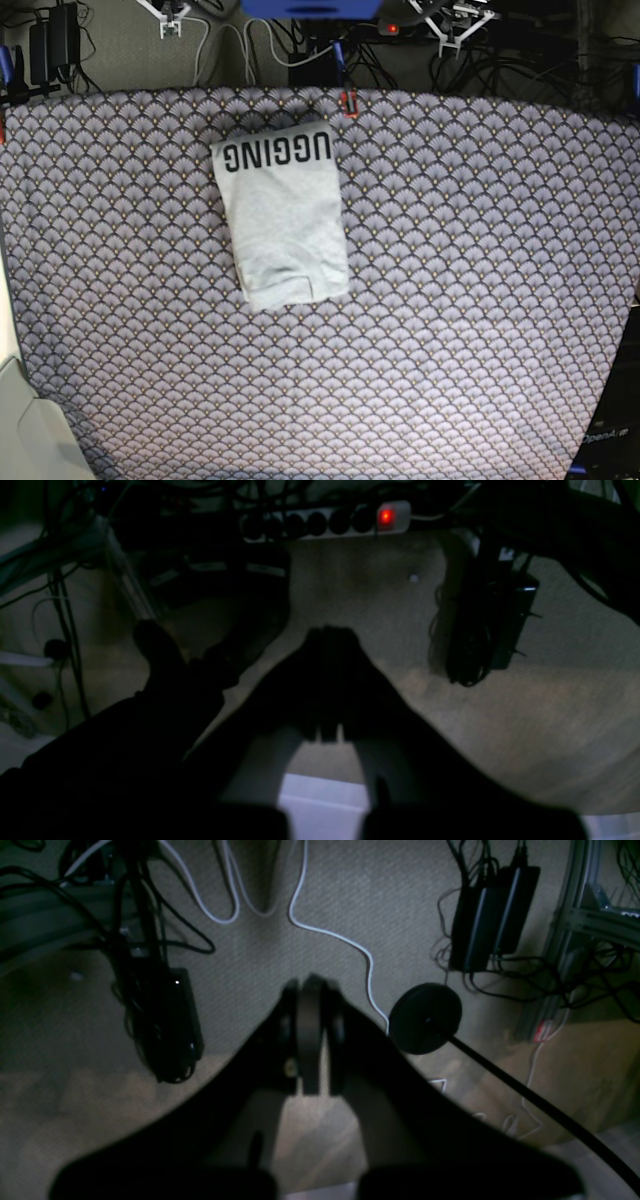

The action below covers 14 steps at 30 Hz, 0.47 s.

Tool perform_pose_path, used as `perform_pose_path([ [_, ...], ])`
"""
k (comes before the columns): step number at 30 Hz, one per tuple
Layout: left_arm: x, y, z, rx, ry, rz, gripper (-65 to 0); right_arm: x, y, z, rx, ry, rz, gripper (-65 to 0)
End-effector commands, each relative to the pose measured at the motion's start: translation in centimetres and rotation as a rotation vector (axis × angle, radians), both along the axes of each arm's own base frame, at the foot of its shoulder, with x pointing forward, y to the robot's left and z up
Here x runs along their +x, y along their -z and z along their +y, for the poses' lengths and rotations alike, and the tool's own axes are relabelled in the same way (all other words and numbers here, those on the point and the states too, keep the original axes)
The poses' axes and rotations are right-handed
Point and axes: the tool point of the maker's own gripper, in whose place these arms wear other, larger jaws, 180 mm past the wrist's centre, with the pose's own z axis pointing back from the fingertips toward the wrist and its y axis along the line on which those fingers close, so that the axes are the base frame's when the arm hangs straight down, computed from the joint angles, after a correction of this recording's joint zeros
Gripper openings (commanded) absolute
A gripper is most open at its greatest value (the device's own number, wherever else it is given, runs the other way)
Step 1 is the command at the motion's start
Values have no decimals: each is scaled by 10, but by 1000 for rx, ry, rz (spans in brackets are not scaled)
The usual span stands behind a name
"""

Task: Fold the T-shirt properly

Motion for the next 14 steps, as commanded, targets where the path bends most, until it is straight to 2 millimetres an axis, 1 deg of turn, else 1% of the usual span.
perform_pose_path([
  [1, 1, -1, 3, 6, -1, -3, -646, -4, -1, -3, -8, 0, -5, -650],
  [14, 1, 0, 2, 4, -1, -3, -646, 0, -1, -2, -5, -6, -9, -650],
])
